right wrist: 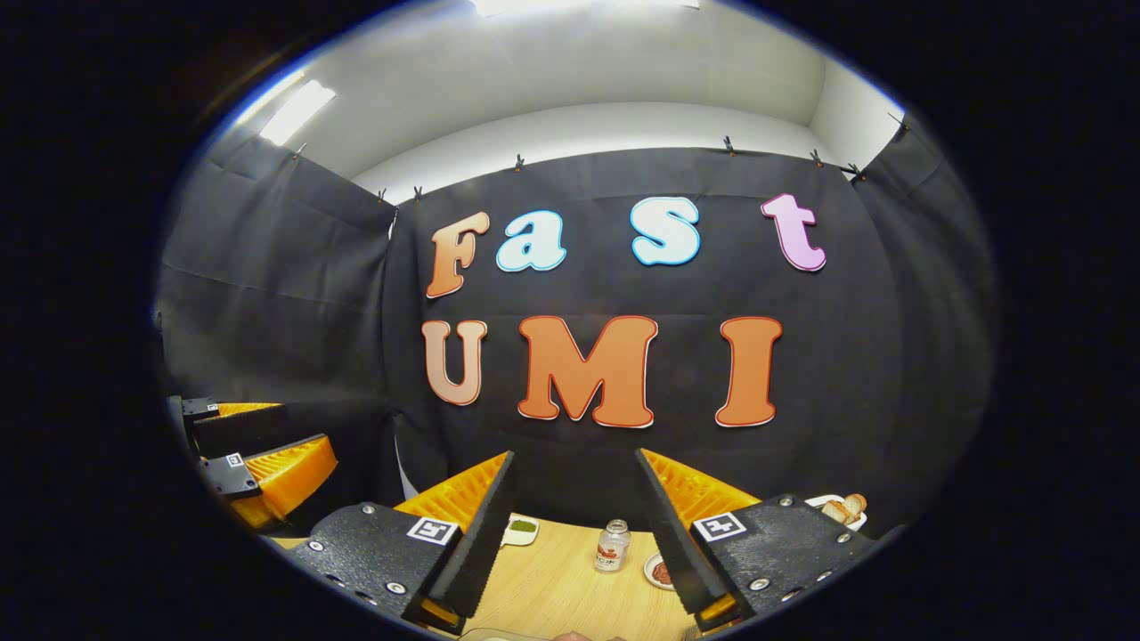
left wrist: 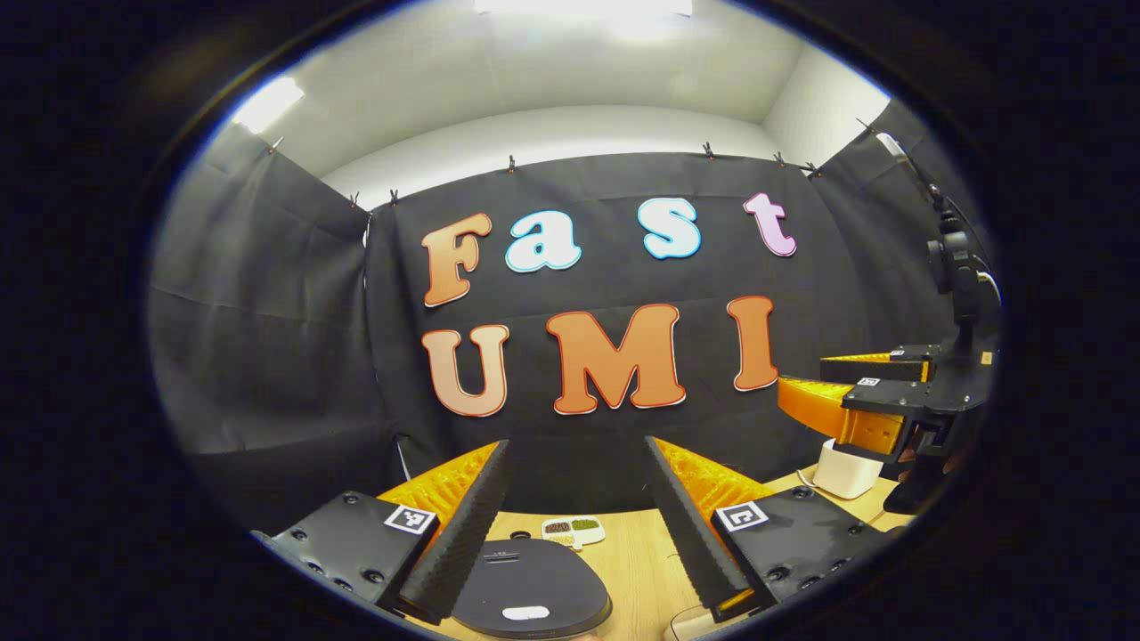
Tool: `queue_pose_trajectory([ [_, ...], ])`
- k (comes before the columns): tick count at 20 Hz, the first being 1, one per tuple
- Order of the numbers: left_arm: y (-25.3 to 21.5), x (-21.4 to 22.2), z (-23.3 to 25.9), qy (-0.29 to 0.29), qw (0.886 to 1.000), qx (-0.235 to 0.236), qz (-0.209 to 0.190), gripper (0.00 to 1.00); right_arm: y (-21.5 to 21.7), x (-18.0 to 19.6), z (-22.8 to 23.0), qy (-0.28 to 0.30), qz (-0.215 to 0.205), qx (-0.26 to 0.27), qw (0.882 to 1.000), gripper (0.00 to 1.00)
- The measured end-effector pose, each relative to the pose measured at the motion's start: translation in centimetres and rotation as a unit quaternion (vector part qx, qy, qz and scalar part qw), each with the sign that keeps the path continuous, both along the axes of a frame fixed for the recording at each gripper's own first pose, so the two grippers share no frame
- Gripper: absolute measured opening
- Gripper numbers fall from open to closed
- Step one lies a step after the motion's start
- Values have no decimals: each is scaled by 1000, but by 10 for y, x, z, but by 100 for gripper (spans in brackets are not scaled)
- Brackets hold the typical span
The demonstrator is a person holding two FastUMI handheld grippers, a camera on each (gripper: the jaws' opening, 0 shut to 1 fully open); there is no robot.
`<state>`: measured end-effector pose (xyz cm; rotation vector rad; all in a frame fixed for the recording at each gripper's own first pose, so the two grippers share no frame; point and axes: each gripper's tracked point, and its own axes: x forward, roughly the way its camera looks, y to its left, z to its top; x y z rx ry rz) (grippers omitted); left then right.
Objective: Close the left gripper, press the button to open the rice cooker; take a wooden spoon from the chopstick holder with the right hand, scoop a spoonful of rice and pour it into the rice cooker, then put the wooden spoon back into the chopstick holder.
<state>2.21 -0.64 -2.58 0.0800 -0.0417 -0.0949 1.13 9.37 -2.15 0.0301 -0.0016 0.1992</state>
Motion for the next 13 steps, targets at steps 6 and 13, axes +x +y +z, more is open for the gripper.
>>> queue_pose_trajectory([
  [6, 0, 0, -10, 11, 1000, 6, 2, 100, 5, 1, -4, 14, 14, 2, 1000, 81],
  [13, 9, 5, -6, 10, 1000, -4, 15, 94, -12, 3, -3, 15, 8, 7, 1000, 81],
])
